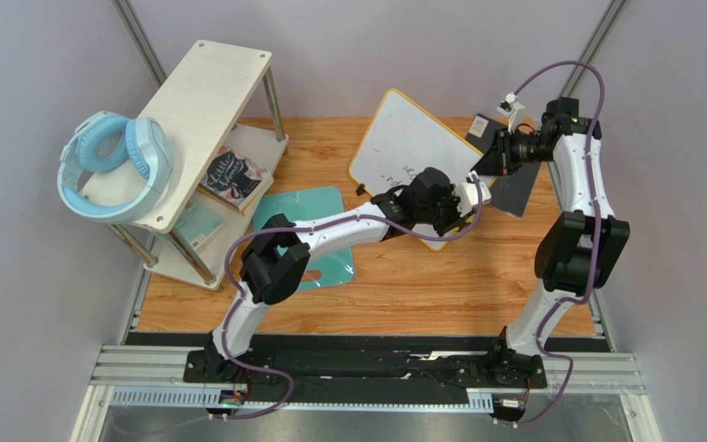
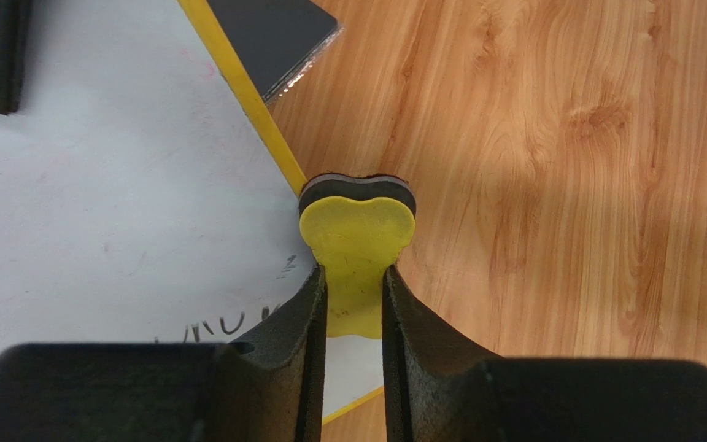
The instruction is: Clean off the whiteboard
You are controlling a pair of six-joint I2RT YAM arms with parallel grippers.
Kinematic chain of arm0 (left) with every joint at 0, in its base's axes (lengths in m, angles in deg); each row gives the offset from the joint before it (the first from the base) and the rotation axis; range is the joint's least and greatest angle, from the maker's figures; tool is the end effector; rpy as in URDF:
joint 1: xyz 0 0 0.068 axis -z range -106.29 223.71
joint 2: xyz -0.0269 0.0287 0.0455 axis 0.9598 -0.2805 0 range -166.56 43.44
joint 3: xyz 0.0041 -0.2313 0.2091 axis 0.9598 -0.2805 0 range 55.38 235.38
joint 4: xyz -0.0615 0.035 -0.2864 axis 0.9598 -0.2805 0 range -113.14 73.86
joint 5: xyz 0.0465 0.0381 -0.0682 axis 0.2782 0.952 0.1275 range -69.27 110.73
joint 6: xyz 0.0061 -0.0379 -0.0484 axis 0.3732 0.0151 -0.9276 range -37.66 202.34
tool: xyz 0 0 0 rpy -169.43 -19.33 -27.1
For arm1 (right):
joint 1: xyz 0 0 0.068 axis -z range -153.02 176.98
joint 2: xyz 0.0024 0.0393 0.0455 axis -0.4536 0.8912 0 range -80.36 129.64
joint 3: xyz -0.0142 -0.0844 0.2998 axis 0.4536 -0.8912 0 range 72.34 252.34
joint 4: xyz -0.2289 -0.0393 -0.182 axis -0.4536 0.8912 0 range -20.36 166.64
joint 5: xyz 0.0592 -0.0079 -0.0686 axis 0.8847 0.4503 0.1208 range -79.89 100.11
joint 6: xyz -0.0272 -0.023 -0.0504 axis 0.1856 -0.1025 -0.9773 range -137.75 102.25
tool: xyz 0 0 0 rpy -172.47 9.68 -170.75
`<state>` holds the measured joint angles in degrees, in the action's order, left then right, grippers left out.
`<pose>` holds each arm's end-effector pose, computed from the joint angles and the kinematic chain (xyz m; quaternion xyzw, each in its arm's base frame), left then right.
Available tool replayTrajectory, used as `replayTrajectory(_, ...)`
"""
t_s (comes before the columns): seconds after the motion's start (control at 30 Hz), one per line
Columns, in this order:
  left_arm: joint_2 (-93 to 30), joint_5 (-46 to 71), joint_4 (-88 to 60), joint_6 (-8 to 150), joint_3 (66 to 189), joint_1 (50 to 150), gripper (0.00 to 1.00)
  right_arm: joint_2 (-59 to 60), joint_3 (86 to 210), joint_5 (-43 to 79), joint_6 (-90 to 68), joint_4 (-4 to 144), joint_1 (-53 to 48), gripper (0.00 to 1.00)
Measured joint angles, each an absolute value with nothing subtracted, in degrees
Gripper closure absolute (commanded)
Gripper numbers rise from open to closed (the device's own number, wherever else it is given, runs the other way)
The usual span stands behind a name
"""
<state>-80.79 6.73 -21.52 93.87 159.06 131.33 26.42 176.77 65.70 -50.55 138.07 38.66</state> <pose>0.3021 -0.4975 0.2706 0.5307 0.6561 -0.3012 0.4440 0.4226 -0.0481 0.3583 -0.2363 0.8432 0.3696 0.3107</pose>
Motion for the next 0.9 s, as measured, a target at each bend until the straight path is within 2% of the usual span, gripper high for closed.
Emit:
replayTrajectory(0.37,-80.7,19.7,-14.5,91.6,154.6,133.3,1.0,26.4,175.2,67.0,-50.6,134.2,38.5,1.0)
replayTrajectory(0.7,-82.8,33.2,-14.9,89.0,157.2,135.2,1.0,28.3,178.1,67.6,-51.4,133.9,37.5,1.0)
replayTrajectory(0.9,-82.3,35.4,-12.1,88.9,155.3,135.5,1.0,29.5,180.5,67.2,-52.1,135.2,36.7,1.0)
